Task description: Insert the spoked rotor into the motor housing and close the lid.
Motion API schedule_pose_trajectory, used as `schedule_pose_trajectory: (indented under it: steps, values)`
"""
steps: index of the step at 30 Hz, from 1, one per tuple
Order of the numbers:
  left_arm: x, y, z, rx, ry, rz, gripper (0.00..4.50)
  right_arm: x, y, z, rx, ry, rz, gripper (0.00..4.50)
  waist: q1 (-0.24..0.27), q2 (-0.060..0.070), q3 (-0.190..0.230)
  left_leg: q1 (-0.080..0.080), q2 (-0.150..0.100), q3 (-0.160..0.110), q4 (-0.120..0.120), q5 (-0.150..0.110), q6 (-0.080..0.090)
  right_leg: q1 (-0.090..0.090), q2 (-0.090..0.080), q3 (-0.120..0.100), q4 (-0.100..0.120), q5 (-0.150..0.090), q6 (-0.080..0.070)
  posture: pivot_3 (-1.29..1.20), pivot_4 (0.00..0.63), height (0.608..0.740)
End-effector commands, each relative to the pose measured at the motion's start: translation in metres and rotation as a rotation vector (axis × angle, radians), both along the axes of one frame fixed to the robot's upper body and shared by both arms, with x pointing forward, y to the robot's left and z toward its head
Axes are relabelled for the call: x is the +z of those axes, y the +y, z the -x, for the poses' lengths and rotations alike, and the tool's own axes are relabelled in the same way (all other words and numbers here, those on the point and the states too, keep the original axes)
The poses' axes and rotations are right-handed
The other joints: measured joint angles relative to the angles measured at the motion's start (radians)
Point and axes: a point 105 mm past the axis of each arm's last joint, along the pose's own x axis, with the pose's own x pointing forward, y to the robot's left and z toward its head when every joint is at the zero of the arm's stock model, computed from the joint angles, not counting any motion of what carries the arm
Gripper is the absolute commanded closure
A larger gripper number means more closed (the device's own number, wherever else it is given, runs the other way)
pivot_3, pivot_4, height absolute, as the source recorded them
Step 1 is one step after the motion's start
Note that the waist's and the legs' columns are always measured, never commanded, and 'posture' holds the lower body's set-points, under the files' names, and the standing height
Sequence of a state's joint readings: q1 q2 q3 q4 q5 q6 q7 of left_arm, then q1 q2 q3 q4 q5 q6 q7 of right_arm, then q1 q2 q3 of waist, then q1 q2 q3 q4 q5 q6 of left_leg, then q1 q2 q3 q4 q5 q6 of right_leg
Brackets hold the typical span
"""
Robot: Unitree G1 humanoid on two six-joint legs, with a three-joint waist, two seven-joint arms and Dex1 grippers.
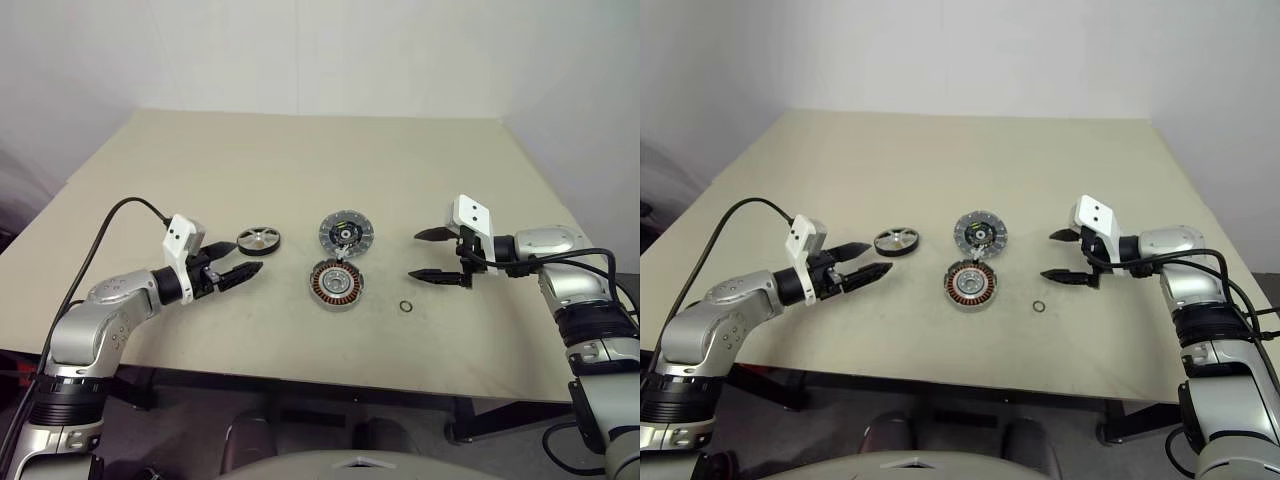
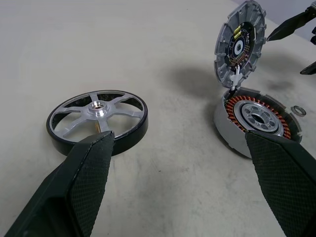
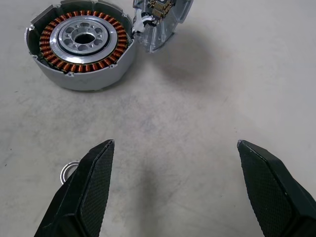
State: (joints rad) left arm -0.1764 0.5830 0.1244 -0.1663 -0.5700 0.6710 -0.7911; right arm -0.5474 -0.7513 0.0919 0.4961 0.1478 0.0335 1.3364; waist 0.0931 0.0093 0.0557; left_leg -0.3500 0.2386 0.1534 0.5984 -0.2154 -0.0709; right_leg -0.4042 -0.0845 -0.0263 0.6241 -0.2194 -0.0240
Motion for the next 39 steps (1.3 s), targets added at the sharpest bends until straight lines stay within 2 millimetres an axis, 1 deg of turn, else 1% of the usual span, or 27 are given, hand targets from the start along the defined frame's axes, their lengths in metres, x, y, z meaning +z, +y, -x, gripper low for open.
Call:
schedule_pose_trajectory:
  steps: [1, 23, 27, 33, 35, 39]
  values:
    - [0.013, 0.0, -0.004, 0.001, -0.06, 0.004, 0.0, 0.02, 0.005, -0.005, 0.025, -0.071, 0.004, 0.01, 0.0, 0.0, 0.0, 0.0, 0.0, 0.0, 0.0, 0.0, 0.0, 0.0, 0.0, 0.0, 0.0, 0.0, 0.0, 0.0, 0.0, 0.74]
    - [0.013, 0.001, -0.004, 0.006, -0.065, 0.006, 0.0, 0.022, 0.008, -0.005, 0.03, -0.081, 0.007, 0.01, 0.0, 0.0, 0.0, 0.0, 0.0, 0.0, 0.0, 0.0, 0.0, 0.0, 0.0, 0.0, 0.0, 0.0, 0.0, 0.0, 0.0, 0.74]
    - [0.014, 0.001, -0.005, 0.007, -0.066, 0.006, 0.0, 0.02, 0.011, -0.001, 0.04, -0.07, 0.0, 0.01, 0.0, 0.0, 0.0, 0.0, 0.0, 0.0, 0.0, 0.0, 0.0, 0.0, 0.0, 0.0, 0.0, 0.0, 0.0, 0.0, 0.0, 0.74]
    - [0.013, 0.002, -0.005, 0.008, -0.063, 0.004, 0.0, 0.003, 0.019, 0.016, 0.069, -0.011, -0.022, 0.01, 0.003, 0.0, 0.0, 0.0, 0.0, 0.0, 0.0, 0.0, 0.0, 0.0, 0.0, 0.0, 0.0, 0.0, 0.0, 0.0, 0.0, 0.74]
    - [0.013, 0.002, -0.005, 0.009, -0.062, 0.003, 0.0, 0.0, 0.022, 0.02, 0.075, 0.001, -0.029, 0.01, 0.002, 0.0, 0.0, 0.0, 0.0, 0.0, 0.0, 0.0, 0.0, 0.0, 0.0, 0.0, 0.0, 0.0, 0.0, 0.0, 0.0, 0.74]
    - [0.012, 0.002, -0.007, 0.012, -0.063, 0.002, 0.0, -0.016, 0.021, 0.029, 0.074, 0.037, -0.01, 0.01, 0.001, 0.0, 0.0, 0.0, 0.0, 0.0, 0.0, 0.0, 0.0, 0.001, 0.0, 0.0, 0.0, 0.0, 0.0, 0.0, 0.0, 0.74]
